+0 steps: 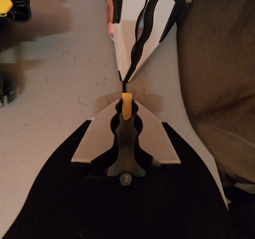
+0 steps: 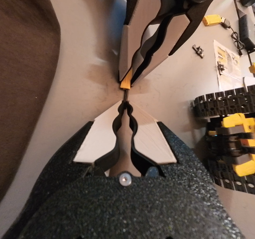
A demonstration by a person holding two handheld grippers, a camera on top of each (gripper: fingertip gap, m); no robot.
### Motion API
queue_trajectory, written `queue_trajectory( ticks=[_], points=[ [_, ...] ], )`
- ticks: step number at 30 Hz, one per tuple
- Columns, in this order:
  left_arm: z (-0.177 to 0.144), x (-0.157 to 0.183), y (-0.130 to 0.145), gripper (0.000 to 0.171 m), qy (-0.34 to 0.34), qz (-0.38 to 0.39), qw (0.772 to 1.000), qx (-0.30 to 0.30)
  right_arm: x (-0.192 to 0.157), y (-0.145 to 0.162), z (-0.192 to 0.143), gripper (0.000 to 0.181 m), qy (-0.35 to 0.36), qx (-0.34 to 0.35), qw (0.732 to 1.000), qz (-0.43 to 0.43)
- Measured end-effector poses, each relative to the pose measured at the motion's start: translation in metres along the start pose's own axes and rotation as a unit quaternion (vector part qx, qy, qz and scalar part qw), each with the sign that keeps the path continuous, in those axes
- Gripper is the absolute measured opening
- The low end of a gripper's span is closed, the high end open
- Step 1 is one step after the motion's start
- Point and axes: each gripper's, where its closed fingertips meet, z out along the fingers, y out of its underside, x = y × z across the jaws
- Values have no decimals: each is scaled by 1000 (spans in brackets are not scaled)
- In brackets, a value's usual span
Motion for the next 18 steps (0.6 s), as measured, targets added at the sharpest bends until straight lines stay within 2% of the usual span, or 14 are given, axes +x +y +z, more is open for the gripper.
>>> queue_trajectory(
  ticks=[9, 11, 13, 18],
  points=[
    [0, 0, 0, 9, -1, 4, 1000, -19, 1, -4, 2, 0, -39, 13, 999, 35],
    [8, 3, -6, 9, -1, 13, 1000, -9, -9, -22, 7, 0, -72, 43, 995, 47],
    [6, 6, -4, 10, -1, 34, 999, -29, -10, -25, 10, 0, -64, 27, 998, 9],
    [7, 6, -4, 10, -9, 30, 999, -23, 5, -7, -5, 0, -30, 12, 996, 86]
  ],
)
